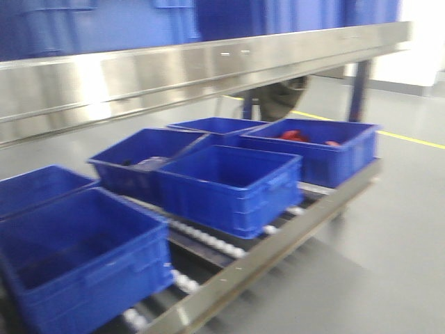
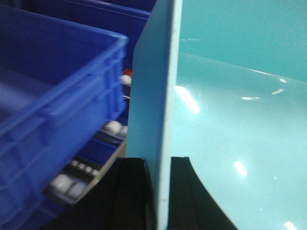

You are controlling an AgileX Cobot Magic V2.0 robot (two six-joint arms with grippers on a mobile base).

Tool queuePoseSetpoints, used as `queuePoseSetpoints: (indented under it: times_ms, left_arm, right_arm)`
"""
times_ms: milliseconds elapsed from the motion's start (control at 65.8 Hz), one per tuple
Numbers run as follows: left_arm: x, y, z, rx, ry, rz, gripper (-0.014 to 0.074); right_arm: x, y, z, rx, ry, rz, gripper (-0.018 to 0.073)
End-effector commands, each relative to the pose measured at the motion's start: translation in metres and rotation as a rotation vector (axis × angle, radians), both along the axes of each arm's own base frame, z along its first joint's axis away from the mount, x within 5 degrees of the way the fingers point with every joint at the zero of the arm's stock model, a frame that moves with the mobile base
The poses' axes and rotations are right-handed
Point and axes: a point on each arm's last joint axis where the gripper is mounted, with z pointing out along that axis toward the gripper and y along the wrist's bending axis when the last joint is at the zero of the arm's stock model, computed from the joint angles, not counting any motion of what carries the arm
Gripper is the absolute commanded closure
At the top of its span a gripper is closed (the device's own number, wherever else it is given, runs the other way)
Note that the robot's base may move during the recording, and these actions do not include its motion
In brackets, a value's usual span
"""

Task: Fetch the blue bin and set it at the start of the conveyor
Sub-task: 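Drive the base to the red-framed conveyor table holding the bin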

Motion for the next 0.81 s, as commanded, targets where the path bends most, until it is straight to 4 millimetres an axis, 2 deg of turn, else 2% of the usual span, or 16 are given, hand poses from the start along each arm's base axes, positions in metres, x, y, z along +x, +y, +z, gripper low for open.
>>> queuePoseSetpoints:
  times_ms: [0, 790]
  left_arm:
    - [-0.0029, 0.0046, 0.0158, -0.036, -0.108, 0.022, 0.0708]
    - [-0.0029, 0.0046, 0.0158, -0.036, -0.108, 0.022, 0.0708]
  right_arm:
    - [-0.0046, -0.0087, 0.0054, -0.079, -0.027, -0.021, 0.0712]
    - [-0.0045, -0.0087, 0.0056, -0.078, -0.029, -0.021, 0.0712]
